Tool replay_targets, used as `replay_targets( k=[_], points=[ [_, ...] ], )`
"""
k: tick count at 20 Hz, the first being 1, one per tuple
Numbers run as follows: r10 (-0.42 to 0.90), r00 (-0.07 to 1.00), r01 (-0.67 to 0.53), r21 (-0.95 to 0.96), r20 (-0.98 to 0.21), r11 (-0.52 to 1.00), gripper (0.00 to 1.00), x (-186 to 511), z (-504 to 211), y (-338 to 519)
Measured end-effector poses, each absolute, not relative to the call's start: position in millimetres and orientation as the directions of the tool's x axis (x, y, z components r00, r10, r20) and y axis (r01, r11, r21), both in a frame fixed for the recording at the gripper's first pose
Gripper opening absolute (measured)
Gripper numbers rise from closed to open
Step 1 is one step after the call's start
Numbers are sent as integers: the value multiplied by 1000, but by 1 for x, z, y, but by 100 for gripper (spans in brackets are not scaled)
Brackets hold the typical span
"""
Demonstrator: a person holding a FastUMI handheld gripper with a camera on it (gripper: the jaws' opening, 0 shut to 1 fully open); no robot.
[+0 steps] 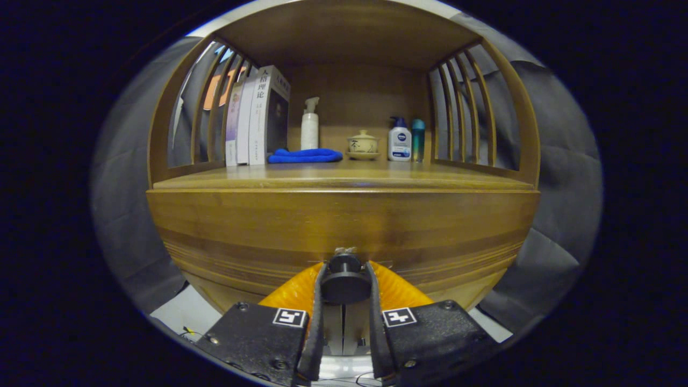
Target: Pull open the drawer, take out the items inside it, and place them on the countertop above the cabinet.
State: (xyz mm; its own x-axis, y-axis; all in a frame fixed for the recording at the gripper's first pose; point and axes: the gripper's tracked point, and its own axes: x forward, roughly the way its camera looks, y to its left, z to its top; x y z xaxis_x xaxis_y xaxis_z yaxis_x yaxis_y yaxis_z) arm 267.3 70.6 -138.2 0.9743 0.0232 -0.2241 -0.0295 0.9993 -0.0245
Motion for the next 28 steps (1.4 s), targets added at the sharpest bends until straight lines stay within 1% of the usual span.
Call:
replay_targets(
  k=[5,28],
  points=[
    [19,973,-30,-44,-231,999,36,261,-138,71],
    [46,965,-51,-14,-257,999,36,113,-160,58]
  ],
)
